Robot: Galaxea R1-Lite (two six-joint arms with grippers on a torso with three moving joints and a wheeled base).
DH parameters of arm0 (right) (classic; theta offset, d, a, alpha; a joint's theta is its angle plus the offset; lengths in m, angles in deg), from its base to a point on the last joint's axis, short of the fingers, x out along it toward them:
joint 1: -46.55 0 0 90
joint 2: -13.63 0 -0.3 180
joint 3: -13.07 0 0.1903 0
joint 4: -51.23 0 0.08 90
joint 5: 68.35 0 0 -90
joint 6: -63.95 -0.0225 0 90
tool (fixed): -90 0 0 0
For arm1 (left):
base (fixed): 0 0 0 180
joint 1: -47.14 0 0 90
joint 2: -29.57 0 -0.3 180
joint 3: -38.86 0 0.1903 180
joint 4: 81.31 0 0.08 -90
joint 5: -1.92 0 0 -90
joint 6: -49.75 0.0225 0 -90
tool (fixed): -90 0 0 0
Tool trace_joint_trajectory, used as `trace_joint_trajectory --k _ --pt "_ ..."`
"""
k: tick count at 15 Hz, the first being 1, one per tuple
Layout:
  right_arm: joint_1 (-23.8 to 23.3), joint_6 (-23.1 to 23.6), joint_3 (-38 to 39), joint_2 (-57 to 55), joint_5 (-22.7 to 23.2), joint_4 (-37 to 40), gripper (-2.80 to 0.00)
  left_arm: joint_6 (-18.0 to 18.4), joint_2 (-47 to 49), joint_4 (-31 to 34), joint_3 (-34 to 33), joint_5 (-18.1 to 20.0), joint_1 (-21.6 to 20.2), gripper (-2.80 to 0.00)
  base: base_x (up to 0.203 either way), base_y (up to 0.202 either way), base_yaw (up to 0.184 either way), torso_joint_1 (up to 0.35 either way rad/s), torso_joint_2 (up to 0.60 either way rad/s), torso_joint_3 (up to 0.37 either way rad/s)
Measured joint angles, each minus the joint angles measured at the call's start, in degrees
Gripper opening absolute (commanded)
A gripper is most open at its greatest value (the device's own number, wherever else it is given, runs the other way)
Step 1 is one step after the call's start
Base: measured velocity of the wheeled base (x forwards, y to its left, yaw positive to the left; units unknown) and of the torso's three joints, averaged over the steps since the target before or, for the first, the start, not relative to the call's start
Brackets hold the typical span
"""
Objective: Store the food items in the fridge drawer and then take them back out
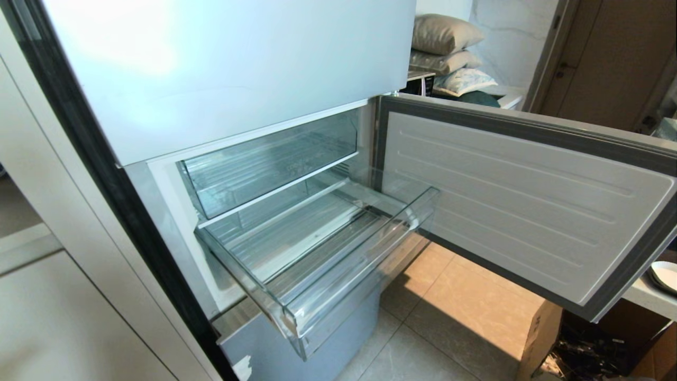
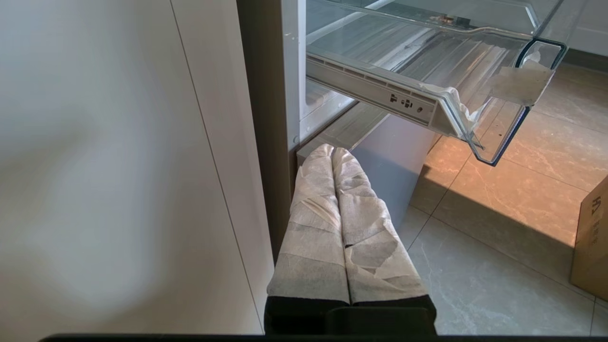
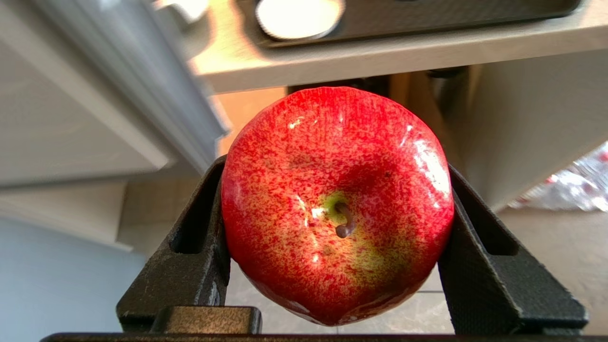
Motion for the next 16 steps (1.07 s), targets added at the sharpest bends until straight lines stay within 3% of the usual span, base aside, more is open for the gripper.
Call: trace_joint_trajectory --k 6,11,16 --pt "-4.7 0.9 -5.8 -26.7 -0.4 -14.0 -2.80 0.0 0.0 0.0 0.0 0.0 0.0 -2.80 0.000 0.000 0.000 0.000 0.00 0.000" --pt "-8.1 0.8 -22.6 -46.1 1.5 -14.6 -2.80 0.0 0.0 0.0 0.0 0.0 0.0 -2.80 0.000 0.000 0.000 0.000 0.00 0.000" --pt "-6.9 -0.4 -36.0 -58.5 2.5 -13.0 -2.80 0.0 0.0 0.0 0.0 0.0 0.0 -2.80 0.000 0.000 0.000 0.000 0.00 0.000"
